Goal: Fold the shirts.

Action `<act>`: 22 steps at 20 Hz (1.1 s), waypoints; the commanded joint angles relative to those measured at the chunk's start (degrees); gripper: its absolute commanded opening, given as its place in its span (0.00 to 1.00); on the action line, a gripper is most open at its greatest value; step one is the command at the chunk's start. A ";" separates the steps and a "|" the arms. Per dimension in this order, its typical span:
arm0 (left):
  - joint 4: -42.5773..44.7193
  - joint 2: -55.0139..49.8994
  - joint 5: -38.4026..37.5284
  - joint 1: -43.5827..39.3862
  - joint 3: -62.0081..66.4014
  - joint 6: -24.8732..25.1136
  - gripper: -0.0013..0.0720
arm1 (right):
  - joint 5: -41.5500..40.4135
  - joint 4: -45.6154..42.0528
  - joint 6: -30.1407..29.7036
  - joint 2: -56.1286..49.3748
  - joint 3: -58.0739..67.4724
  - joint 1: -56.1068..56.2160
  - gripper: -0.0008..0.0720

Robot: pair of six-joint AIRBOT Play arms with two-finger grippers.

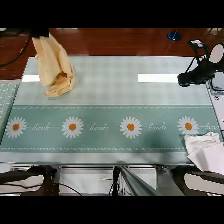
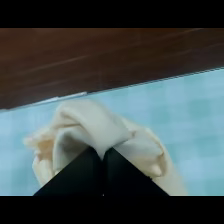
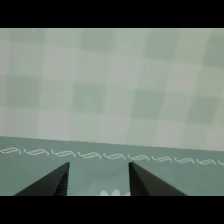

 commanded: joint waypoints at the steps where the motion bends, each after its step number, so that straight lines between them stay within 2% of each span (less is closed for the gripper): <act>1: -1.01 6.21 -1.84 -7.87 1.16 0.13 0.05 | 5.14 -7.98 0.04 0.00 0.04 -0.02 0.62; 8: -5.46 3.67 -4.11 -28.46 1.05 0.11 0.05 | 8.92 -8.11 0.61 0.00 0.04 -1.07 0.62; 12: -8.31 -4.39 -3.45 -39.36 1.01 0.13 0.05 | 8.94 -8.11 0.61 0.00 0.04 -1.07 0.62; 14: -8.26 -9.51 -0.72 -42.77 1.01 0.17 0.05 | 8.94 -8.11 0.61 0.00 0.04 -1.07 0.62; 15: -8.26 -11.67 0.83 -43.67 1.01 0.44 0.10 | 8.92 -8.11 0.61 0.02 0.04 -1.07 0.61; 17: -7.50 -13.51 1.53 -43.89 1.03 1.51 0.63 | 8.94 -8.15 0.59 0.02 0.04 -1.07 0.62; 18: -3.93 -13.11 0.37 -43.21 1.29 1.53 0.76 | 8.90 -8.26 0.59 0.02 0.04 -1.07 0.62; 21: 14.05 -10.95 -11.58 -37.57 4.39 1.66 0.76 | 7.50 -8.26 0.61 0.00 0.04 -1.07 0.62; 22: 16.96 -9.81 -16.02 -33.55 4.50 1.62 0.75 | 7.28 -8.26 0.61 0.00 0.04 -1.07 0.62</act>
